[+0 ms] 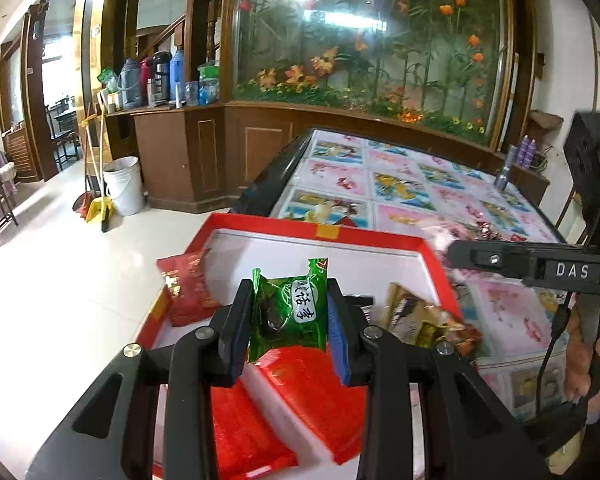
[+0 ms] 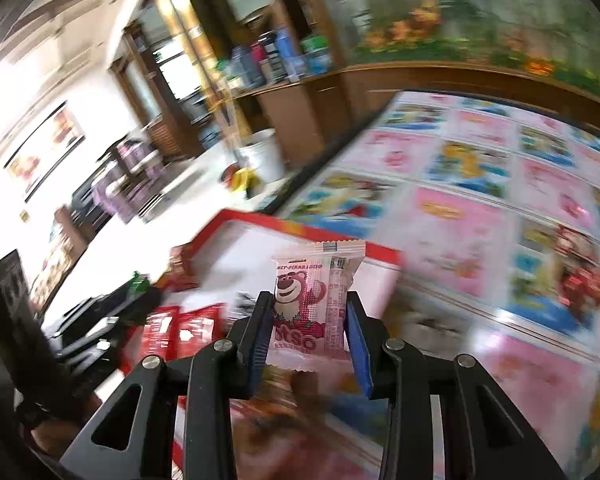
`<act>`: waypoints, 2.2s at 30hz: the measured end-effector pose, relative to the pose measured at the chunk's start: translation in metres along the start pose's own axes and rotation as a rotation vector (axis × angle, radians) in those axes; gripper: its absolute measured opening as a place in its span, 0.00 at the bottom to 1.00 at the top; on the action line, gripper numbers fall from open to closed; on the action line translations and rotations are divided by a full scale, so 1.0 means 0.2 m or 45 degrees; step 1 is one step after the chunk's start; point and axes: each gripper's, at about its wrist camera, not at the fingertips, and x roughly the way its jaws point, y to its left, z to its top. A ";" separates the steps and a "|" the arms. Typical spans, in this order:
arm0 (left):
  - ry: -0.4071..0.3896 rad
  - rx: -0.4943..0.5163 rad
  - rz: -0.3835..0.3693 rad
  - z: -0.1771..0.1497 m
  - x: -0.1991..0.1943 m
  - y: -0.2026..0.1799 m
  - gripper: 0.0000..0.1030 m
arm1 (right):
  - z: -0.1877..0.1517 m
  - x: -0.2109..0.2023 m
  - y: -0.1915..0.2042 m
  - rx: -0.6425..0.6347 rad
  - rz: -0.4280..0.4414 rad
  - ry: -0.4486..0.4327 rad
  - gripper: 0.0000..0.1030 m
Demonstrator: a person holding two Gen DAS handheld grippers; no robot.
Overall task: Organize snacks
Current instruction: 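Lower both packets into the white box and open both tools, then grasp the brown chocolate packet with the left tool while the right grasps a red candy packet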
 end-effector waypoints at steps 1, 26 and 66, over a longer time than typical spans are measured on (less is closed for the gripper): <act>0.011 0.005 0.004 0.00 0.01 0.01 0.31 | 0.01 0.03 0.04 -0.018 0.014 0.010 0.35; 0.095 0.221 -0.034 0.04 0.07 -0.44 0.69 | -0.03 -0.18 -0.60 0.238 -0.093 -0.119 0.58; 0.456 0.410 -0.166 0.15 0.90 -1.63 0.77 | -0.10 -0.23 -1.62 0.189 -0.595 0.184 0.63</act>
